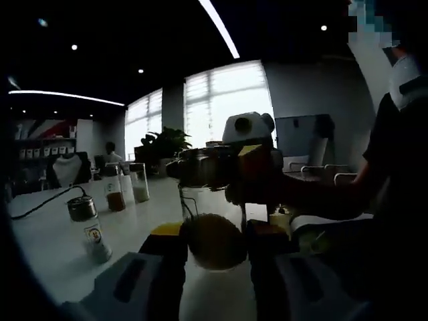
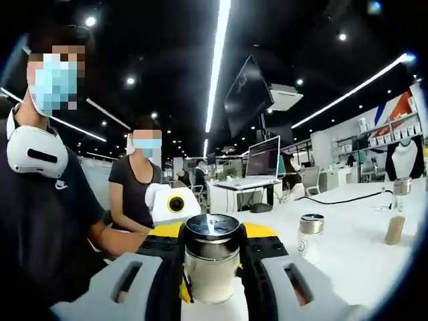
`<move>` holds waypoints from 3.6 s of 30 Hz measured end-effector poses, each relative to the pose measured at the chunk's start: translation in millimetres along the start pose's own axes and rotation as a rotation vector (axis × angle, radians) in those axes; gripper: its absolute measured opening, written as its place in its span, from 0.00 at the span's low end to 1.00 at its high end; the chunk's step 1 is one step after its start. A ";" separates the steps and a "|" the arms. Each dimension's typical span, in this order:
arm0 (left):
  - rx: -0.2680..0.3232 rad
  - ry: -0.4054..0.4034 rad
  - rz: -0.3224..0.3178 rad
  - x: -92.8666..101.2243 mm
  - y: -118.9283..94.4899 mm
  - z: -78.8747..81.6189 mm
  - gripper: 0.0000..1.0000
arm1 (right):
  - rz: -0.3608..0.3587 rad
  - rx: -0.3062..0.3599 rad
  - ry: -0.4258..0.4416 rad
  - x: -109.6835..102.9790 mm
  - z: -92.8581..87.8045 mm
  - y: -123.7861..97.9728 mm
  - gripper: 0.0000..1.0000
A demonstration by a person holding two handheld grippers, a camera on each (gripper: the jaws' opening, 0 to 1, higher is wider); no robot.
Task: Rotate the seasoning bottle until the label or dispensing opening points toward the visible target arrow and the bottle remains upright within the marked orientation range
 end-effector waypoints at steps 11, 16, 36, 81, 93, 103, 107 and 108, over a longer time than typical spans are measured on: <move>-0.026 0.050 0.365 -40.2 -10.6 0.7 0.36 | -0.229 0.028 -0.077 21.8 -12.0 10.2 0.29; -0.015 0.042 0.393 -44.1 -11.9 0.2 0.36 | -0.287 0.011 -0.073 23.1 -15.8 16.0 0.30; 0.045 -0.052 0.148 -20.5 -3.2 9.6 0.37 | -0.193 -0.029 0.039 14.8 -14.0 8.0 0.32; 0.018 0.118 0.448 -40.6 -16.5 16.0 0.36 | -0.285 -0.011 -0.091 17.3 -15.0 24.5 0.31; 0.086 -0.064 0.135 -19.8 -8.9 20.5 0.37 | -0.170 0.026 0.043 12.7 -8.2 8.8 0.30; 0.060 -0.168 -0.089 3.2 -9.1 19.4 0.37 | -0.018 0.081 0.136 -0.3 -0.8 -1.6 0.30; 0.054 -0.179 -0.144 8.5 -12.0 19.4 0.37 | 0.030 0.110 0.196 -4.1 0.3 -5.6 0.30; 0.056 -0.183 -0.158 10.1 -12.4 19.4 0.37 | 0.037 0.116 0.204 -4.8 0.5 -5.9 0.30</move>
Point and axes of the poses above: the point that each gripper's makers call its tool centre point, and the gripper's own axes: y roughly forward along the fingers, x roughly to its right, z roughly out of its top, the point moved 2 cm from there along -y, roughly backward along the fingers, and after that the axes turned 9 degrees about -y, right-handed, at the moved point
